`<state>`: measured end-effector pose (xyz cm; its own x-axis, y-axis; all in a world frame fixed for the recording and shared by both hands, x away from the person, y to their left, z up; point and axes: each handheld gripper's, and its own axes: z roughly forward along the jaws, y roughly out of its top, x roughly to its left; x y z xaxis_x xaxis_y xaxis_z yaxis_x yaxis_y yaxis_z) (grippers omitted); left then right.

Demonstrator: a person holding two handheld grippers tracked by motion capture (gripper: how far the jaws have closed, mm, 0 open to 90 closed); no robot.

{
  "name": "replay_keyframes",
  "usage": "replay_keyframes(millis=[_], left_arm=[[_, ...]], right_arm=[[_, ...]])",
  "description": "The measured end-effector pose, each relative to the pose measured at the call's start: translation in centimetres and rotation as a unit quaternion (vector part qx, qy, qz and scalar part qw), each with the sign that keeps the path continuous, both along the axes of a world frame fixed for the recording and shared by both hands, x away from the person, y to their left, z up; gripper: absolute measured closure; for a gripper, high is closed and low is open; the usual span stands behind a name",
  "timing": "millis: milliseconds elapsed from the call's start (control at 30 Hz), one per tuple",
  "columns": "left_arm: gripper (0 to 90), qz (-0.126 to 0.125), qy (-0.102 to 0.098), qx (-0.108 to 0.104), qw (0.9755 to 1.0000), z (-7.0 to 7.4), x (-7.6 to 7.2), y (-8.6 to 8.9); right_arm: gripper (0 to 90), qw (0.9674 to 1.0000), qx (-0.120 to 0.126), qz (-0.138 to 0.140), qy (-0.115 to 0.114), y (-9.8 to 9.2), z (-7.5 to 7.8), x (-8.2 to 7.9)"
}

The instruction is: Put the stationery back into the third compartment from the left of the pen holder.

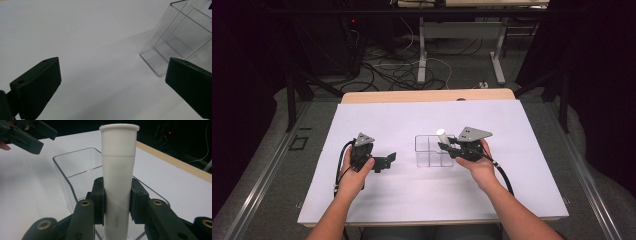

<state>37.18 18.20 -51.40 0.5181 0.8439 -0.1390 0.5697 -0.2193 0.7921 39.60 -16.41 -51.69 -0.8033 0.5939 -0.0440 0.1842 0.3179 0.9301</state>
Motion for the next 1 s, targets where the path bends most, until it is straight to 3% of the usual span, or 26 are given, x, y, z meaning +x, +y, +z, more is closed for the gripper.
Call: replay_keyframes(millis=[333,567,833,1000], left_arm=[[0.6,0.005,0.007,-0.004,1.0000,-0.2,0.1,0.0],[0.6,0.003,0.004,-0.002,1.0000,-0.1,0.1,0.1],[0.6,0.008,0.003,-0.005,1.0000,0.0,0.1,0.4],[0.6,0.013,0.000,-0.007,0.9999,0.0,0.1,0.5]], right_arm=[[69.1,1.0000,-0.002,-0.001,0.005,-0.2,-0.3,0.0],[53.3,0.9995,0.027,-0.011,0.006,-0.5,0.6,-0.4],[43.4,0.9994,0.020,-0.029,-0.007,-1.3,2.0,-1.3],[37.5,0.9988,0.021,-0.043,-0.003,-1.9,2.6,-1.9]])
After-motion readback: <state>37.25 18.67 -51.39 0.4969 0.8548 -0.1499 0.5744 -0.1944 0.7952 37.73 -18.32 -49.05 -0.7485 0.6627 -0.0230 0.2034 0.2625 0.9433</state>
